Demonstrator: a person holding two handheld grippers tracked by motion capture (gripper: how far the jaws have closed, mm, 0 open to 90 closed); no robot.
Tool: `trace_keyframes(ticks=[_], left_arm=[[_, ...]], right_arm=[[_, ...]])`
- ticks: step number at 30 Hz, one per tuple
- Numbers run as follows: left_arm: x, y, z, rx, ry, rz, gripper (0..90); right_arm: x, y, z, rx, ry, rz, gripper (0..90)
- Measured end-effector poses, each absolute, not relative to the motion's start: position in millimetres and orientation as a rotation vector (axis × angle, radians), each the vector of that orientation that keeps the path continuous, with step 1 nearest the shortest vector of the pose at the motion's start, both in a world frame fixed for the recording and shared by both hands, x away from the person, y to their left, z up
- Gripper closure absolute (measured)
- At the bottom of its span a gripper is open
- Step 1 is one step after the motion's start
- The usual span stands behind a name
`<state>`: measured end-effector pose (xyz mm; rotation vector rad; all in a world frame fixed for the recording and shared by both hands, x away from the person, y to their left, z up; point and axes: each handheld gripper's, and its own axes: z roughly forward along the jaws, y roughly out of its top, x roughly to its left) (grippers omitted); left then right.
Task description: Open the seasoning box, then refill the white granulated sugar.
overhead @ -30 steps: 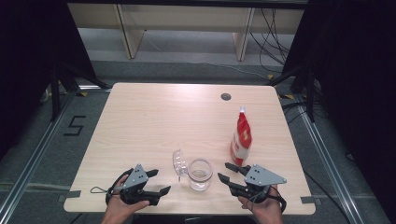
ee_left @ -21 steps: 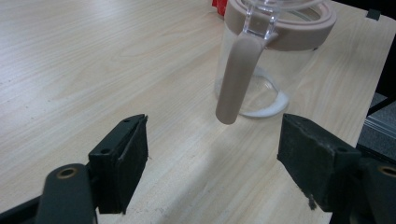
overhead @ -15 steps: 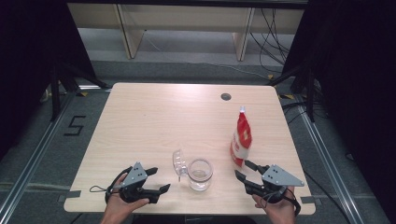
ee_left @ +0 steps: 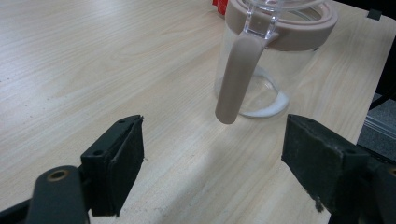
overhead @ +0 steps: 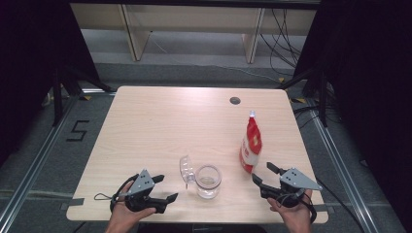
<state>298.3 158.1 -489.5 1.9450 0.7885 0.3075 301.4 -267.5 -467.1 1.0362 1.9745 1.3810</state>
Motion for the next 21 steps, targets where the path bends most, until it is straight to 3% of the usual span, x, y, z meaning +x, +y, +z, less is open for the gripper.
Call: trace_keyframes(ticks=[21], left_arm=[[294, 159, -490, 1.951, 0.772, 0.315, 19.9]], right_arm=[[340, -261, -474, 1.072, 1.923, 1.318, 24.7]])
